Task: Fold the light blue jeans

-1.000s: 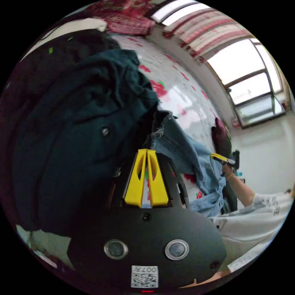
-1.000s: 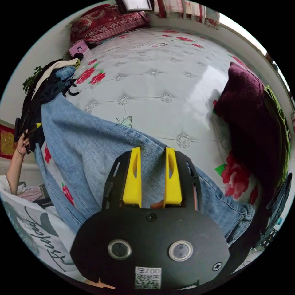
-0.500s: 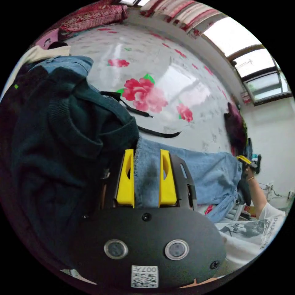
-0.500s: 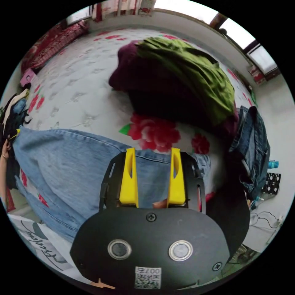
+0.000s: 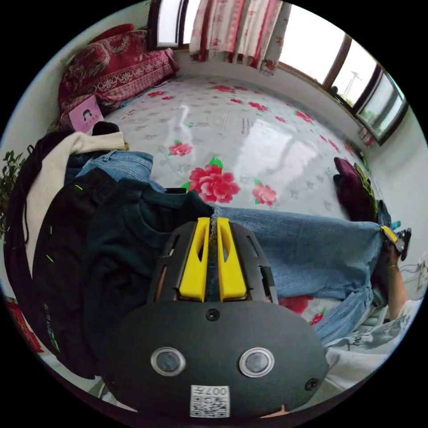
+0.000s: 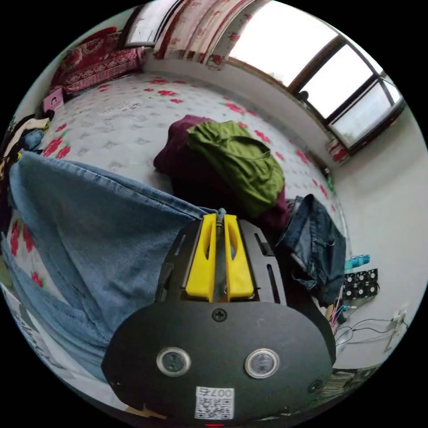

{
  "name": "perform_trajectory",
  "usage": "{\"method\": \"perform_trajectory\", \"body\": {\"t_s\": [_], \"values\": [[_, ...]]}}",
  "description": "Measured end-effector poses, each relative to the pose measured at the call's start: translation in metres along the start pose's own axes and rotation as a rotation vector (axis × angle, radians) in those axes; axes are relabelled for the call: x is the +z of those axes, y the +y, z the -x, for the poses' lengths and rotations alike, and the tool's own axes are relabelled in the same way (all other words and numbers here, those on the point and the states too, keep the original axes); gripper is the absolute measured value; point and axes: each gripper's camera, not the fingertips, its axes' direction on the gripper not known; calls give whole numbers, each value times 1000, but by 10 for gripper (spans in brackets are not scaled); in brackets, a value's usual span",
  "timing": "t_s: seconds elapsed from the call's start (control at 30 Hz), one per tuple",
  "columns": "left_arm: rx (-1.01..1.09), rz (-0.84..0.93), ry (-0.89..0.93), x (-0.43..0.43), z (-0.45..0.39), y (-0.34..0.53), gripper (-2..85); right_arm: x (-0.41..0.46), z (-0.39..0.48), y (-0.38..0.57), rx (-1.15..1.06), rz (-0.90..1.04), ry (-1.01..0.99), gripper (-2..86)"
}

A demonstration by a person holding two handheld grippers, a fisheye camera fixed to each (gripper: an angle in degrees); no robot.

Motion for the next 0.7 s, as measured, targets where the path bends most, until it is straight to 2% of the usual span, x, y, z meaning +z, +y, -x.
{"method": "perform_trajectory", "body": {"t_s": [0.07, 0.1, 0.17, 0.23, 0.33, 0.4, 0.47, 0.57, 0.7], "values": [[-19, 46, -76, 20, -5, -9, -5, 11, -1, -12, 77, -10, 73, 29], [3, 133, -175, 45, -12, -18, -7, 21, -2, -15, 100, 13, 72, 31], [8, 251, -323, 84, -20, -28, -8, 86, -4, -22, 193, 240, 25, 40], [30, 256, -325, 89, -26, -25, -7, 107, 1, -22, 218, 323, -27, 46], [14, 152, -318, 54, -23, -1, -4, 71, 17, -15, 200, 135, 25, 55], [-3, 89, -332, 32, -21, 22, -4, 46, 34, -4, 149, 33, -18, 58], [-16, 56, -341, 16, -21, 45, -4, 20, 65, 13, 55, -47, -201, 60], [-18, 72, -364, 4, -29, 66, -3, 2, 123, 30, -134, -49, -509, 57], [50, 59, -544, -13, -46, 76, -6, -6, 202, 52, -366, 12, -666, 50]]}}
